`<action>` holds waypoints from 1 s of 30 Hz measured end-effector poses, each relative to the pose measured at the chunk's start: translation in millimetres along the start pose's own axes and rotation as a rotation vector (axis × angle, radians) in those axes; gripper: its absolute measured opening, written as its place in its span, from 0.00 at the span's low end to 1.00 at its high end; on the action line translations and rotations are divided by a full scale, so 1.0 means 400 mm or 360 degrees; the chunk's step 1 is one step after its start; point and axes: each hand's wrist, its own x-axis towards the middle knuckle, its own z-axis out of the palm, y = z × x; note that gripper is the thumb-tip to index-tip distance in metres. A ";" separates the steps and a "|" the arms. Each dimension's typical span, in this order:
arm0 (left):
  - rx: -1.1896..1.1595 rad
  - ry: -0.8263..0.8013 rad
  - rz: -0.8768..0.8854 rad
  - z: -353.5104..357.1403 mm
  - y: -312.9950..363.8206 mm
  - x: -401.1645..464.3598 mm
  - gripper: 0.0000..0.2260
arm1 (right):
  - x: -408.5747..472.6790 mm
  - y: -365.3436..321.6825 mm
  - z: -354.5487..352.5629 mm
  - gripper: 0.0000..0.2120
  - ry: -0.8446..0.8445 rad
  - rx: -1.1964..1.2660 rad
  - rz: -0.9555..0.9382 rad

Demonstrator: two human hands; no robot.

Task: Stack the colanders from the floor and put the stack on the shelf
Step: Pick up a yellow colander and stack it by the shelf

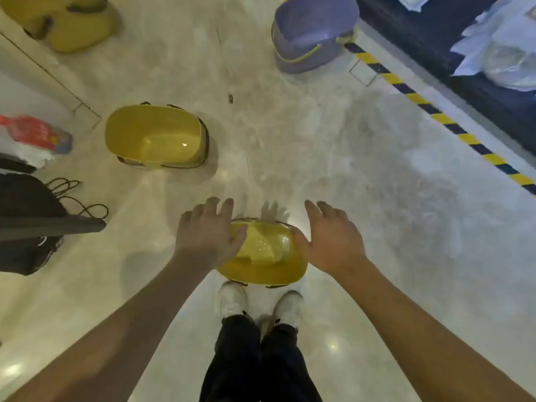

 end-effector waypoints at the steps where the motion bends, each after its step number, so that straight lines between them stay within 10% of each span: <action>1: -0.0020 -0.0071 -0.0019 0.062 -0.008 0.020 0.32 | 0.018 0.012 0.066 0.31 -0.0046 0.0017 0.0022; 8: 0.0043 -0.0250 -0.0406 0.503 -0.083 0.111 0.40 | 0.103 0.117 0.523 0.39 -0.0294 0.0051 0.0481; 15: -0.0815 -0.0308 -0.0544 0.670 -0.085 0.117 0.36 | 0.106 0.116 0.691 0.37 -0.0236 0.0912 0.0592; 30: -0.0601 0.0318 -0.0357 -0.156 -0.041 -0.053 0.36 | -0.056 -0.002 -0.120 0.40 0.0385 0.0407 0.0373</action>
